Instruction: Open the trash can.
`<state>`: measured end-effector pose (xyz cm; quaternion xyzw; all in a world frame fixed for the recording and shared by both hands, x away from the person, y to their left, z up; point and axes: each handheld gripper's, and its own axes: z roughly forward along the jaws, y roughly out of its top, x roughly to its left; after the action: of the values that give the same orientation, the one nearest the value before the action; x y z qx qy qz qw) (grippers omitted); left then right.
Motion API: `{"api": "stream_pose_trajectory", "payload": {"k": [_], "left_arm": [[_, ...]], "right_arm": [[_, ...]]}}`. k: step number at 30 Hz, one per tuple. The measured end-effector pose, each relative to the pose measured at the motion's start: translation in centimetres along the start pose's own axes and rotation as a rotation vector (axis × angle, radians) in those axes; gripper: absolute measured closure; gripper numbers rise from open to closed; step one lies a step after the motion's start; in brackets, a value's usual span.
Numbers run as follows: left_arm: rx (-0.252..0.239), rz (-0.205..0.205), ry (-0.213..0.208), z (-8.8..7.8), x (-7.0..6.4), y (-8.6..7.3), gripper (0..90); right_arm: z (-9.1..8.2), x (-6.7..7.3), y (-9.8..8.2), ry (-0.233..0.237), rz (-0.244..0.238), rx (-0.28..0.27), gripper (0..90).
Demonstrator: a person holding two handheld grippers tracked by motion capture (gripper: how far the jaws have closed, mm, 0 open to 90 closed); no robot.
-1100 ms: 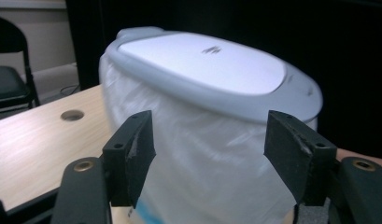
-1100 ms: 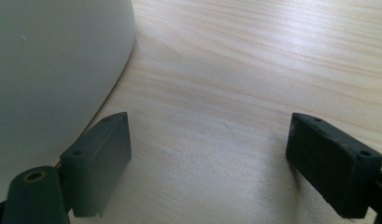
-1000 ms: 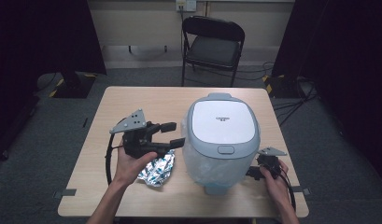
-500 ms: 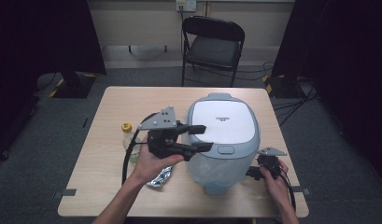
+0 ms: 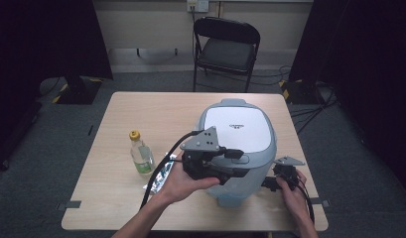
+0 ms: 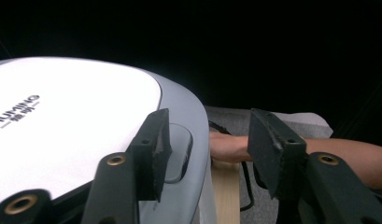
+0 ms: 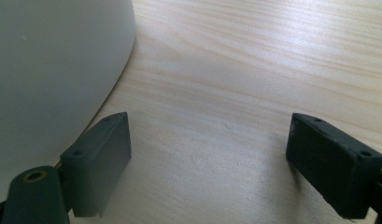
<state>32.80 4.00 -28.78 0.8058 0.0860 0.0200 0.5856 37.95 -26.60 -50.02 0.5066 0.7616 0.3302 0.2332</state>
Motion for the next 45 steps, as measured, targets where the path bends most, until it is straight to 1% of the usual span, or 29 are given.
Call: {"api": "stream_pose_trajectory", "payload": {"k": [2,3,4,6,7,10,11,12,15,18,19,21,22,23,25,27,30,33,34,35,36,37,39,40,41,42,43,44,45], "left_arm": [[-0.007,-0.003,-0.016,0.2,0.1,-0.1,48.4],[-0.007,-0.003,-0.016,0.2,0.1,-0.1,48.7],[-0.008,0.012,-0.007,0.2,0.1,-0.2,50.1],[-0.009,0.027,0.0,0.2,0.0,-0.2,52.7],[-0.006,0.022,0.0,0.2,0.0,-0.2,53.1],[0.002,0.041,-0.001,0.2,0.0,-0.2,53.6],[0.002,0.041,-0.001,0.2,0.0,-0.2,53.6],[0.01,0.066,0.003,0.2,-0.1,-0.2,53.6],[0.01,0.064,0.003,0.2,-0.1,-0.2,54.4],[0.007,0.051,0.002,0.2,0.0,-0.3,54.8],[0.009,0.056,0.004,0.2,0.0,-0.3,56.3],[0.008,0.052,0.0,0.2,0.0,-0.2,56.6],[0.015,0.047,0.0,0.2,0.0,-0.2,57.0],[0.02,0.06,0.005,0.2,0.0,-0.1,57.3],[0.024,0.063,0.012,0.2,-0.1,-0.1,57.3],[0.028,0.053,0.005,0.2,0.1,0.0,57.2],[0.023,0.051,0.012,0.2,0.0,0.1,56.9],[0.012,0.031,0.002,0.2,0.1,0.0,53.7],[0.008,0.033,0.009,0.1,0.1,0.0,52.4],[0.002,0.026,0.022,0.0,0.1,-0.1,52.3],[-0.004,0.013,0.023,0.0,0.2,-0.1,52.2],[-0.011,-0.004,0.021,-0.2,0.4,-0.2,51.5],[-0.024,-0.022,0.014,-0.5,0.8,-0.4,50.7],[-0.032,-0.031,0.002,-0.7,0.9,-0.5,48.5],[-0.032,-0.031,0.002,-0.7,0.9,-0.5,46.9],[-0.047,-0.042,0.005,-1.2,1.1,-0.7,45.2],[-0.066,-0.041,0.013,-1.5,1.2,-0.7,43.9],[-0.066,-0.041,0.013,-1.5,1.2,-0.7,43.2],[-0.083,-0.043,0.018,-2.1,1.3,-0.7,43.2]], "right_arm": [[0.0,0.0,0.0,0.0,0.0,0.0,13.4],[0.0,0.0,0.0,0.0,0.0,0.0,13.4],[0.0,0.0,0.0,0.0,0.0,0.0,13.4],[0.0,0.0,0.0,0.0,0.0,0.0,13.4],[0.0,0.0,0.0,-0.001,-0.001,-0.001,13.4],[0.0,0.0,0.0,0.0,0.0,0.0,13.4],[0.0,0.0,0.0,0.0,0.0,0.0,13.4],[0.0,0.0,0.0,0.0,0.0,0.0,13.4],[0.0,0.0,0.0,0.0,0.0,0.0,13.4],[0.0,0.0,0.0,0.0,0.0,0.0,13.4],[0.0,0.0,0.0,0.0,0.0,0.0,13.4],[0.0,0.0,0.0,0.0,0.0,0.0,13.4],[0.0,0.0,0.0,0.0,0.0,0.0,13.4],[0.0,0.0,0.0,0.0,0.0,0.0,13.4],[0.0,0.0,0.0,0.0,0.0,0.0,13.4],[0.0,0.0,0.0,0.0,0.0,0.0,13.4],[0.0,0.0,0.0,0.0,0.0,0.0,13.3],[0.0,0.0,0.0,0.001,0.0,0.0,13.3],[0.0,0.0,0.0,0.001,0.0,0.0,13.3],[0.0,0.0,0.0,0.001,0.0,0.0,13.4],[0.0,0.0,0.0,0.001,0.0,0.0,13.3],[0.0,0.0,0.0,0.001,0.0,0.0,13.3],[0.0,0.0,0.0,0.001,0.0,0.0,13.3],[0.0,0.0,0.0,0.001,0.0,0.0,13.4],[0.0,0.0,0.0,0.001,0.0,0.0,13.4],[0.0,0.0,0.0,0.001,0.0,0.0,13.3],[0.0,0.0,0.0,0.001,0.0,0.0,13.3],[0.0,0.0,0.0,0.001,0.0,0.0,13.3],[0.0,0.0,0.0,0.001,0.0,0.0,13.4]]}}
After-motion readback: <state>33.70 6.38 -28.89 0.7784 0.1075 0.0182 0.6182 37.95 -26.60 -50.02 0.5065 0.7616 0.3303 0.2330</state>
